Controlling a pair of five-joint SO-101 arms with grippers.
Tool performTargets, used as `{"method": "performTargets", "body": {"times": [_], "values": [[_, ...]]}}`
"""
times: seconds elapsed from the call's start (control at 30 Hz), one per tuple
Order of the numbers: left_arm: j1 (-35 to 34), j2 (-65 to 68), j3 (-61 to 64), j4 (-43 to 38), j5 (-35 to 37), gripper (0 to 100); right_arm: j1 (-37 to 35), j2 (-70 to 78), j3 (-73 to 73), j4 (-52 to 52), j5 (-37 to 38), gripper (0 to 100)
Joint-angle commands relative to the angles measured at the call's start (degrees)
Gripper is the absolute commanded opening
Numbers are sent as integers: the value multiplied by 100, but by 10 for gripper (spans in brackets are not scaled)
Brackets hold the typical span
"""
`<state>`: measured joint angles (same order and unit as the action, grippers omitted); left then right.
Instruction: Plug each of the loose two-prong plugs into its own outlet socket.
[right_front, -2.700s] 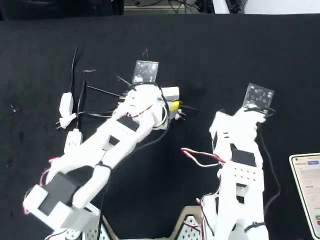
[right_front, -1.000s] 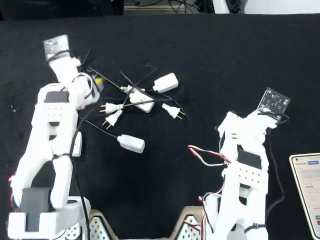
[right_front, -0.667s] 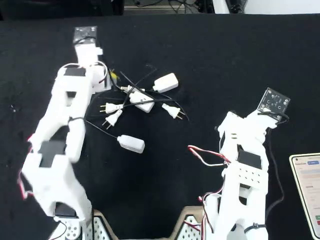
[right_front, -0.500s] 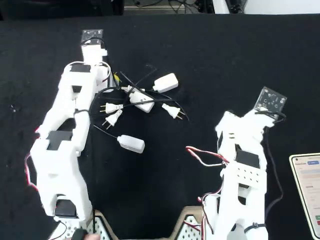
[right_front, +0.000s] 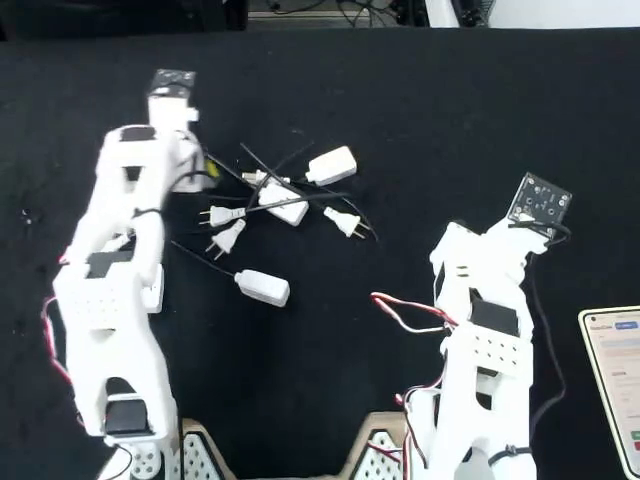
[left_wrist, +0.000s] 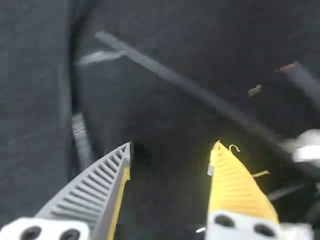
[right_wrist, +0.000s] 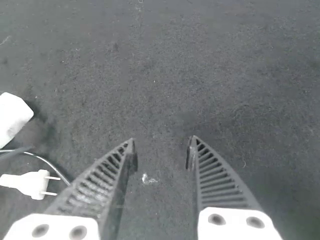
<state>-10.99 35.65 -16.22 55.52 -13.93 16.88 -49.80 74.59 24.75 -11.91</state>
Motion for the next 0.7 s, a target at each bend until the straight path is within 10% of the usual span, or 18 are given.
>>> {"method": "performTargets", "body": {"times": [0.0, 0.47, 0.67], "values": [[-716, -62, -391, 343, -536, 252, -114, -119, -215, -123, 0, 167], [-215, -62, -2774, 3165, -624, 204, -149, -110, -189, -158, 0, 166], [-4, -62, -3187, 4070, -571, 196, -1468, -101, -119, -387, 747, 166]]}}
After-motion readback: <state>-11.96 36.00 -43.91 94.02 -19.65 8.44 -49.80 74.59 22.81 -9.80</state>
